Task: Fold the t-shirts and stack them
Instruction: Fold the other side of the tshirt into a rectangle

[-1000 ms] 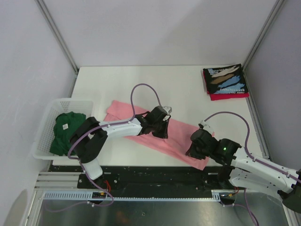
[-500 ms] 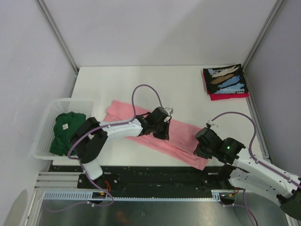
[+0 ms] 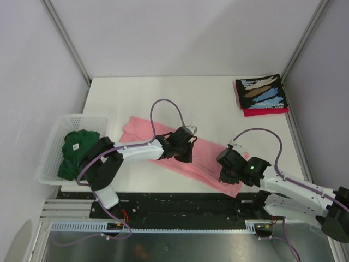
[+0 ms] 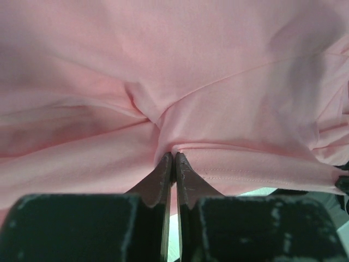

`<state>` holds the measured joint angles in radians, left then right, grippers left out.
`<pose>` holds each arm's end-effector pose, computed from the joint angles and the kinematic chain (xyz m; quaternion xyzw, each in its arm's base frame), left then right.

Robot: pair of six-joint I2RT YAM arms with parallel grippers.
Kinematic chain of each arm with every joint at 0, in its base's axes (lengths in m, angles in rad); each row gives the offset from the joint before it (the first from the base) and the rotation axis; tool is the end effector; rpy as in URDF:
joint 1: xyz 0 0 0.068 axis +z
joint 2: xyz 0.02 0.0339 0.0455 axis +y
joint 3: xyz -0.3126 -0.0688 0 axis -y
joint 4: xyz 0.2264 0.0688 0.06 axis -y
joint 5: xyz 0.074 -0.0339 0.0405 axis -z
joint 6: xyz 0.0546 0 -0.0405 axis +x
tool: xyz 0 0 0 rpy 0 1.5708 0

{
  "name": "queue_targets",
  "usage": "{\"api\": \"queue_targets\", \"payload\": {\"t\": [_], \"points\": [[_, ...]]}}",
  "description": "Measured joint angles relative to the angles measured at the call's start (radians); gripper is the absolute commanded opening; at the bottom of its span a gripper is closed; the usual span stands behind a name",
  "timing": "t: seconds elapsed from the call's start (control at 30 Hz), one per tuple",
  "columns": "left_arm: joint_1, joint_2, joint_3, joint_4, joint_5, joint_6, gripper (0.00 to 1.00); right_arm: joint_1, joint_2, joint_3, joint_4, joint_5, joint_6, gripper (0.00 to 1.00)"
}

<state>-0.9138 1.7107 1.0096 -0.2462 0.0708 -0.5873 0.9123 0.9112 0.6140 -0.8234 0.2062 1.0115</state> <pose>0.2109 -0.2797 0.2186 0.1653 0.9368 -0.2337 0.2012 0.0810 0.0864 0.2369 0.0710 0.9673 0.1247 0.2093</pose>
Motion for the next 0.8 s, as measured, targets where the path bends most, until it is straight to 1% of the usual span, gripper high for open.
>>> {"api": "queue_targets", "payload": {"t": [0.17,0.33,0.53,0.8], "points": [[0.005,-0.011,0.0,-0.003,-0.043,0.0,0.1,0.022,0.063,0.0,0.06,-0.011,0.0,0.03],[0.011,-0.006,0.013,-0.013,-0.048,0.004,0.11,0.022,0.112,0.0,0.103,-0.012,-0.008,0.03],[0.012,0.031,0.071,-0.019,-0.037,0.013,0.11,-0.008,0.12,0.0,0.114,-0.011,-0.024,0.05],[0.012,0.05,0.084,-0.031,-0.034,0.021,0.11,-0.031,0.13,0.0,0.113,0.009,-0.044,0.06]]}}
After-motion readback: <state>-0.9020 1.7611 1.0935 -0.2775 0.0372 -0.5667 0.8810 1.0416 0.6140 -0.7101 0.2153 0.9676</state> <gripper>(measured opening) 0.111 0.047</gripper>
